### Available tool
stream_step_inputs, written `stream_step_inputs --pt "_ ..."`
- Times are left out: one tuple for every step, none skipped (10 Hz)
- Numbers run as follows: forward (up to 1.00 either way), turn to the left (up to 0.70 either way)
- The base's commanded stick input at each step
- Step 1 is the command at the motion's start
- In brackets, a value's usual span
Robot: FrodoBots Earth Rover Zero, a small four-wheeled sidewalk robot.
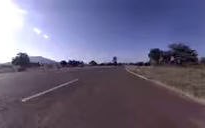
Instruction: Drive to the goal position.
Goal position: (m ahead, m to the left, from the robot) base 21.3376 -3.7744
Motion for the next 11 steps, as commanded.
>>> stream_step_inputs --pt "1.0 -0.4" --pt "1.0 -0.4" --pt "1.0 0.0" --pt "1.0 0.0" --pt "1.0 0.0" --pt "1.0 0.0" --pt "1.0 0.0" --pt "1.0 -0.29" --pt "1.0 -0.36" --pt "1.0 -0.4" --pt "1.0 -0.4"
